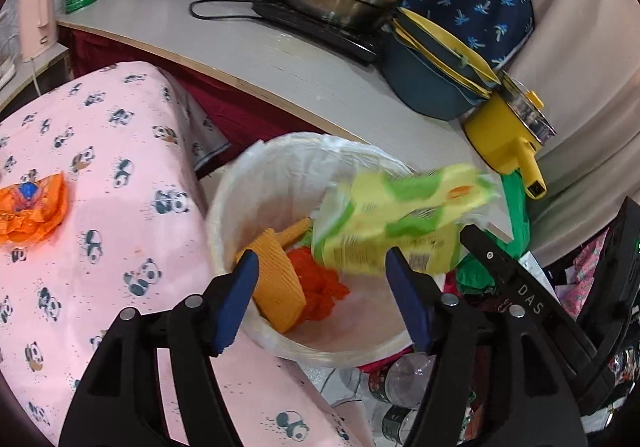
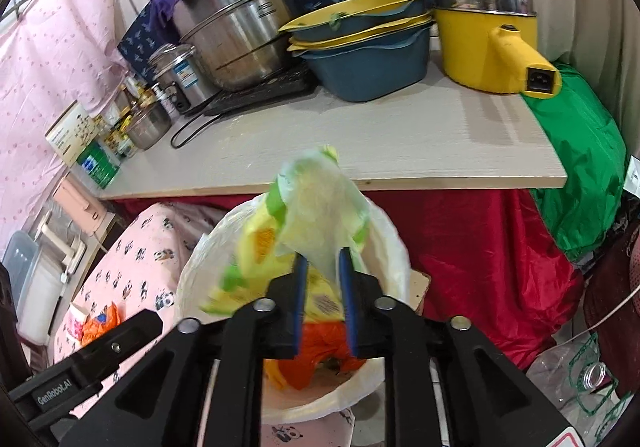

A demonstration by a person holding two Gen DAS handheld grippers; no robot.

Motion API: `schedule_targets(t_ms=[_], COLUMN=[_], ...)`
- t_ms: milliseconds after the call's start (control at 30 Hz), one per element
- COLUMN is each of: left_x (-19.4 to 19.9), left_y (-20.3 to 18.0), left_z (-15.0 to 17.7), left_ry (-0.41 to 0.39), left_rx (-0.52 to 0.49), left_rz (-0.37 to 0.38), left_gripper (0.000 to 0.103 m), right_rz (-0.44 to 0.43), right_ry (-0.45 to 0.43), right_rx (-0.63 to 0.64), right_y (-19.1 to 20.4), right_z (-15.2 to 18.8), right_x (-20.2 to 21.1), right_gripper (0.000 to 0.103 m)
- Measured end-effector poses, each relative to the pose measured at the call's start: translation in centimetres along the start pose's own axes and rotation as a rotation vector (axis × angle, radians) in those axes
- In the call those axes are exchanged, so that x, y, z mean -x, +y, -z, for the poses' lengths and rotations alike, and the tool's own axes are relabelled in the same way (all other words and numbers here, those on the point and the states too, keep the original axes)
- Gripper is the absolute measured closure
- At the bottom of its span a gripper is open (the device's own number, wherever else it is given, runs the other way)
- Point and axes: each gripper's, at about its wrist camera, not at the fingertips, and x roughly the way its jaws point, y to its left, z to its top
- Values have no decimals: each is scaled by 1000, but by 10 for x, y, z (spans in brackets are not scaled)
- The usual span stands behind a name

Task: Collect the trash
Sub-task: 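Open the right gripper over the bin while the left releases the mesh net, then move both open grippers back toward the orange packet and pink cup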

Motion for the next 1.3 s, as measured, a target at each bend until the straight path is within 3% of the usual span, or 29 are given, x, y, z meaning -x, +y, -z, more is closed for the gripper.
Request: schedule_targets(t_ms=[167,567,933,1300], left_x=[10,37,71,100], left_y=[14,46,88,160], left_z=[-1,3,9,21], left_ry=[-36,-98,-158,-184], left_rx=[13,45,80,175], left_rz=[-56,-161,-268,-383], left_gripper=[37,37,37,37], right_rz=[-9,-38,-108,-178], right_ry=[-4,-4,22,85], right_rx=[26,69,164,266], right_y=[14,44,106,178], right_z=[1,5,22,51], right_x=[1,14,17,3], right_gripper=[74,69,66,66])
